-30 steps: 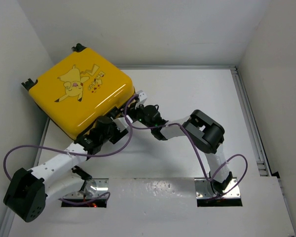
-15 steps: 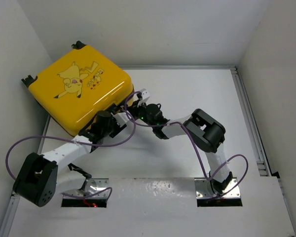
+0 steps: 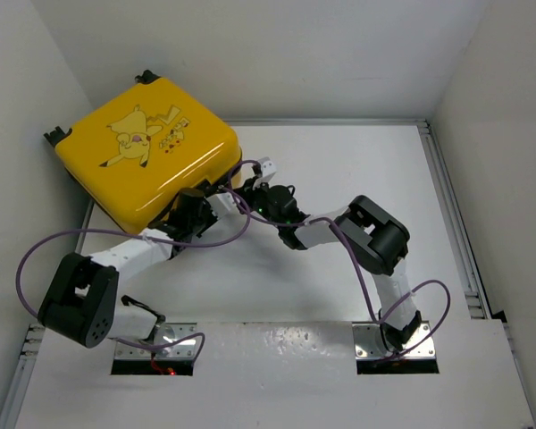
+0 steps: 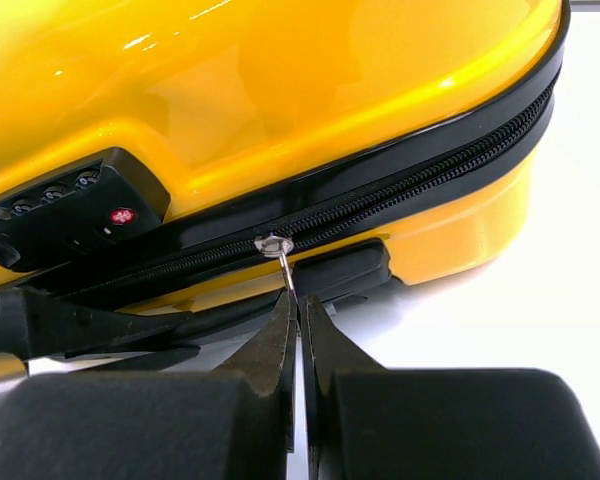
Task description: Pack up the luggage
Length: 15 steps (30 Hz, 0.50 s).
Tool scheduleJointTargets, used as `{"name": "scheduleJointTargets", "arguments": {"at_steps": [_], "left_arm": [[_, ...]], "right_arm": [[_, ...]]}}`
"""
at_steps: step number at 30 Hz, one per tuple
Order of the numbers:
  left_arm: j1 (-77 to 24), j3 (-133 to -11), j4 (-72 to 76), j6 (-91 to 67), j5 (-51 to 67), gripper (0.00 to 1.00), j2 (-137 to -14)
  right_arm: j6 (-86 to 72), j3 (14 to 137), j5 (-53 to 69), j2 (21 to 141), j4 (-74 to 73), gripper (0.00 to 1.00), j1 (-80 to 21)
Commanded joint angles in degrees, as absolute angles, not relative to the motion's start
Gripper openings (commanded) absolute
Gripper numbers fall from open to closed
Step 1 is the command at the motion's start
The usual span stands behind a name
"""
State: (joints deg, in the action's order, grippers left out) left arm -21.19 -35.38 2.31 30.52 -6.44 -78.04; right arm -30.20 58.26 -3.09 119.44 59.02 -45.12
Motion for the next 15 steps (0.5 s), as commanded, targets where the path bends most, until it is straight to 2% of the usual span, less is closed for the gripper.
{"name": "scheduleJointTargets", "arguments": {"at_steps": [1, 7, 15], "left_arm": [[-19.3, -33.0, -11.1, 32.9, -7.7, 0.0, -81.1], [-18.8, -33.0, -15.3, 39.2, -2.5, 0.0, -73.8], [-14.2, -31.4, -20.0, 47.2, -0.7, 0.0, -72.8]], "right_arm": [[-25.3, 58.9, -4.0, 119.7, 57.0, 0.0, -46.1], [-25.2, 59.2, -4.7, 120.8, 56.1, 0.0, -45.5], [-24.0, 59.7, -5.4, 121.6, 55.8, 0.0, -44.6]]}}
